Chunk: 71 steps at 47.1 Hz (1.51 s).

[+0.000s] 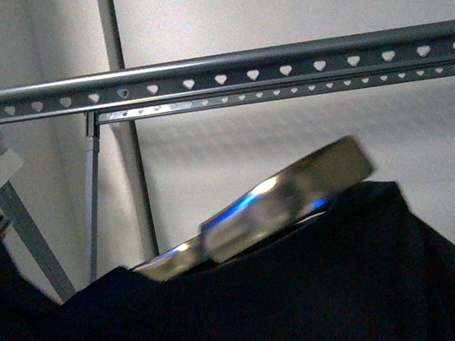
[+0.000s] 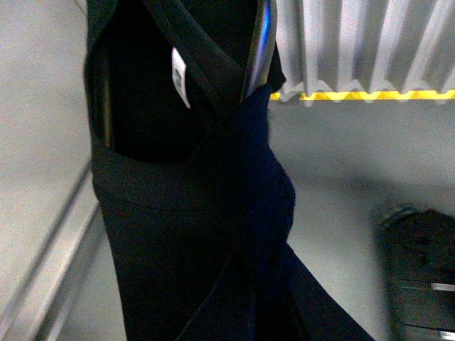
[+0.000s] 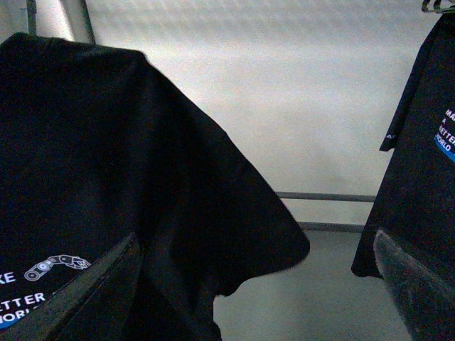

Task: Hang clothes on hanger

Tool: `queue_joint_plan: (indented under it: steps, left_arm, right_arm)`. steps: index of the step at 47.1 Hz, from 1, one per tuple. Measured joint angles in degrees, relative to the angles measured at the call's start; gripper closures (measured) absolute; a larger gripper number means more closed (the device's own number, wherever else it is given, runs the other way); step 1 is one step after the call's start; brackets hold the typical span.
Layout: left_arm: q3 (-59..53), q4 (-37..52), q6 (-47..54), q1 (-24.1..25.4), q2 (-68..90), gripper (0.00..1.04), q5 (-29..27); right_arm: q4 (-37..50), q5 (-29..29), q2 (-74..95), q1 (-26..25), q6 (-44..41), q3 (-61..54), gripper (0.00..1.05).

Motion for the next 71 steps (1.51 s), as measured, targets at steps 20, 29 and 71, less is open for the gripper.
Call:
queue_joint_plan:
  steps: [20,29,71]
  left_arm:
    - [-0.87,7.19,-0.02,-1.79,-2.08,1.01,0.9]
    - [-0.92,7.19,-0.02,-1.75,-2.08,1.01,0.52]
    - [-0.96,7.19,-0.02,-1.75,-2.1,1.01,0.5]
  right_arm:
    - [0.0,0.0,0.0,0.0,0.0,0.0,0.07]
    - [-4.5,-11.3,3.56,-3.65,2.19,2.21,0.07]
    - [-4.28,-31.21,80.24,-3.15,-88.72,59.25,0.07]
